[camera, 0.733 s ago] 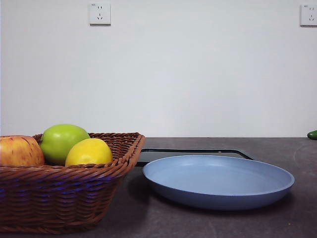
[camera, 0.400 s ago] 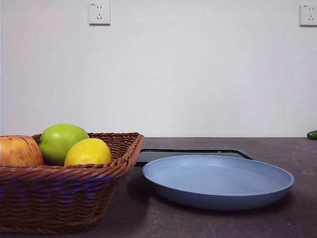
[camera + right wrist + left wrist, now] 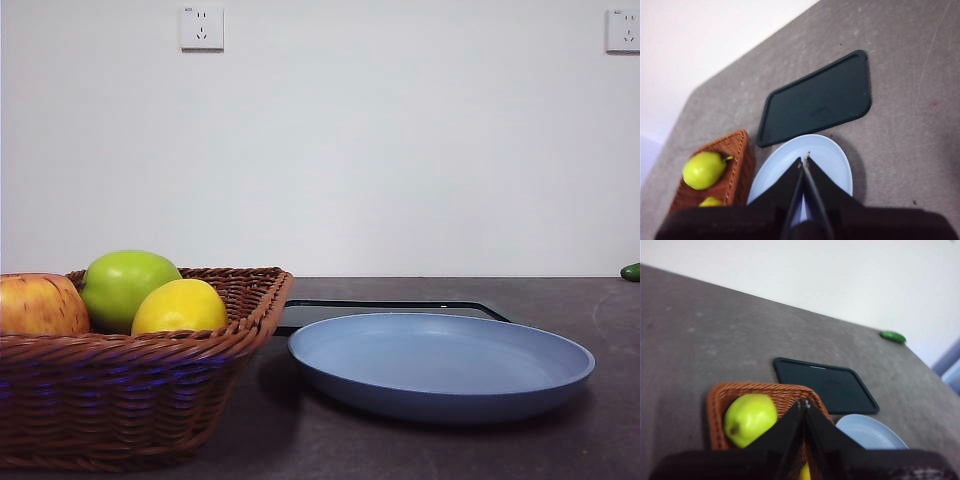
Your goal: Take the lemon from the basket,put the lemon in the plate,hand out the plate
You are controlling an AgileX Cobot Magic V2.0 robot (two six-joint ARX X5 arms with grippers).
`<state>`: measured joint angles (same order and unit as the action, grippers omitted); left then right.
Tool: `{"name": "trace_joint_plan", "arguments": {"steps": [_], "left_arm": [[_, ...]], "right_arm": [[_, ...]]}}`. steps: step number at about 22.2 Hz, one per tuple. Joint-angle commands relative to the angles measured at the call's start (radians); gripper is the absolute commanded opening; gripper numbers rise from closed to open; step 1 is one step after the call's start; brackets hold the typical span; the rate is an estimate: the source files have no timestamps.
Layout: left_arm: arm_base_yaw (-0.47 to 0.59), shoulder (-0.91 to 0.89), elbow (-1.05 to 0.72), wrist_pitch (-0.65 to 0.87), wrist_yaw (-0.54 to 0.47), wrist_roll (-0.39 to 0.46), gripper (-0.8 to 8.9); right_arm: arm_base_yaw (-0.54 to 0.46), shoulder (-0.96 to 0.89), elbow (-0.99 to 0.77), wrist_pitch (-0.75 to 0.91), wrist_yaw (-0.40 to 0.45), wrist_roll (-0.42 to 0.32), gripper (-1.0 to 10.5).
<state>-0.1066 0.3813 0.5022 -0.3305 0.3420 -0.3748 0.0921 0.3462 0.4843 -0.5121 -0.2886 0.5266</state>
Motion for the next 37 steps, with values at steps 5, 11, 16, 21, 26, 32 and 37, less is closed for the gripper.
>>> {"name": "trace_joint_plan", "arguments": {"steps": [5,11,16,21,26,32,37], "left_arm": [[0.001,0.241,0.212,-0.134,0.118,0.183,0.07],[-0.021,0.458,0.382,-0.316,0.217,0.279,0.07],[-0.079,0.597,0.453,-0.396,0.217,0.283,0.1],[-0.135,0.617,0.454,-0.364,0.212,0.249,2.95],[-0.165,0.618,0.454,-0.321,0.212,0.175,3.02],[-0.198,0.618,0.454,-0.322,0.185,0.165,3.66],[-0.214,0.618,0.454,-0.348,0.121,0.166,3.79]], "right_arm": [[0.001,0.205,0.19,-0.14,-0.005,-0.208,0.1],[0.001,0.417,0.348,-0.311,-0.053,-0.394,0.1],[0.003,0.583,0.378,-0.359,-0.203,-0.468,0.8],[0.004,0.737,0.377,-0.343,-0.199,-0.476,2.3],[0.031,0.925,0.377,-0.251,-0.145,-0.472,2.2],[0.098,1.137,0.377,-0.111,-0.146,-0.43,2.2],[0.119,1.208,0.377,-0.06,-0.113,-0.411,2.1]]}}
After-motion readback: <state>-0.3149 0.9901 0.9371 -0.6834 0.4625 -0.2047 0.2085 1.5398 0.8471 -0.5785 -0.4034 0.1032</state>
